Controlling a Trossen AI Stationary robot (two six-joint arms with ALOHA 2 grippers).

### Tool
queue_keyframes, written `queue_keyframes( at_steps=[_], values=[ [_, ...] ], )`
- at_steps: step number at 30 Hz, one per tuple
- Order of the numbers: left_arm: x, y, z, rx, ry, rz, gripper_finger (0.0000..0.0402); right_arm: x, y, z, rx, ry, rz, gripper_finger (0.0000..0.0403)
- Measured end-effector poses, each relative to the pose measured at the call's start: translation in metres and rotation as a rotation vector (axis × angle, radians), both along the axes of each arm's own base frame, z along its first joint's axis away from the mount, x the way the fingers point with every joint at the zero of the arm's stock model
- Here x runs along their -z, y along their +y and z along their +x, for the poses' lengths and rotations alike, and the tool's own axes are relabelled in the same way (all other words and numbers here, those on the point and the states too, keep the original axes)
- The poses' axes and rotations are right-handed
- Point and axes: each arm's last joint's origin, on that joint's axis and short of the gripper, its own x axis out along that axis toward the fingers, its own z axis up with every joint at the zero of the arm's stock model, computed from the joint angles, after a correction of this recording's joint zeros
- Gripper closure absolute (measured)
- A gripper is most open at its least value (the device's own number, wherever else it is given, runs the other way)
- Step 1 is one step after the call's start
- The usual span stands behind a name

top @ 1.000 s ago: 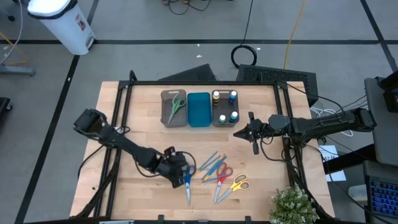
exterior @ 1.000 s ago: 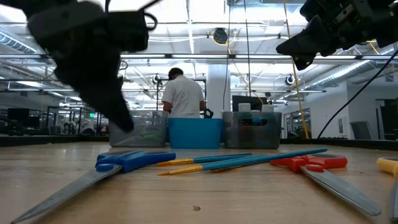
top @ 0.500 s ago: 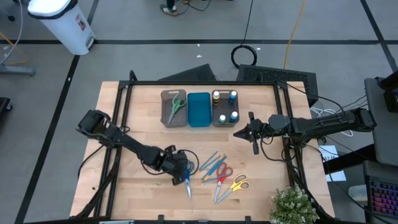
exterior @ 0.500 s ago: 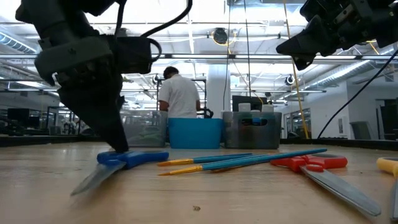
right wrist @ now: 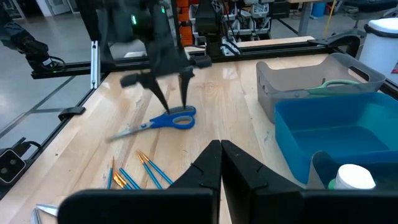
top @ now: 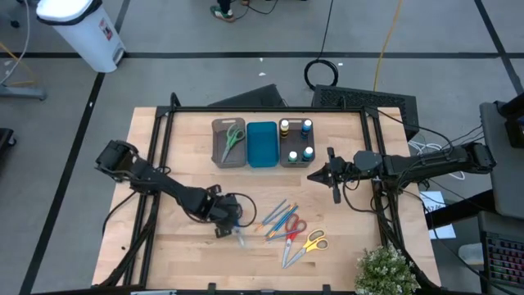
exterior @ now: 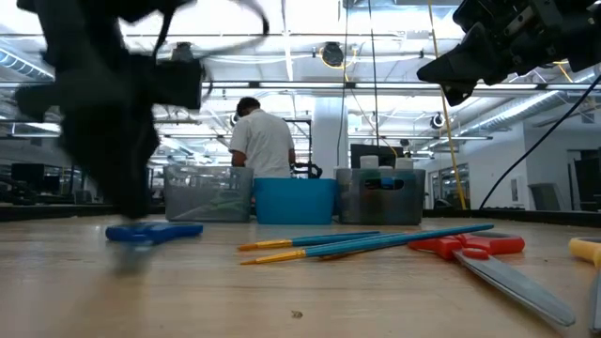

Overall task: Pick & Place Paint Supplies
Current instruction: Put the blue scissors into the left gray bin

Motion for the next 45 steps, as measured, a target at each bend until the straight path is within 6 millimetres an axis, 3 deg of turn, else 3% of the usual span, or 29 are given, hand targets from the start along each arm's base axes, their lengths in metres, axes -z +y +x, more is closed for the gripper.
queue_keyframes(
  at_steps=[8, 19, 33, 45],
  values=[
    [-0.023, 0.002, -0.007, -0.191, -0.074, -0.078, 0.0231, 0.000, 0.000, 0.000, 0.000, -0.002, 0.000, 0.0403],
    [-0.018, 0.012, -0.010, -0.477, -0.077, -0.045, 0.0231, -0.001, 0.000, 0.000, 0.000, -0.006, 0.000, 0.0403],
    [0.016, 0.010, -0.001, -0.499, 0.046, -0.050, 0.0231, -0.001, 0.000, 0.000, 0.000, -0.008, 0.000, 0.0403],
    [0.018, 0.014, 0.002, -0.481, 0.052, -0.038, 0.0231, -0.001, 0.000, 0.000, 0.000, -0.007, 0.001, 0.0403]
  ],
)
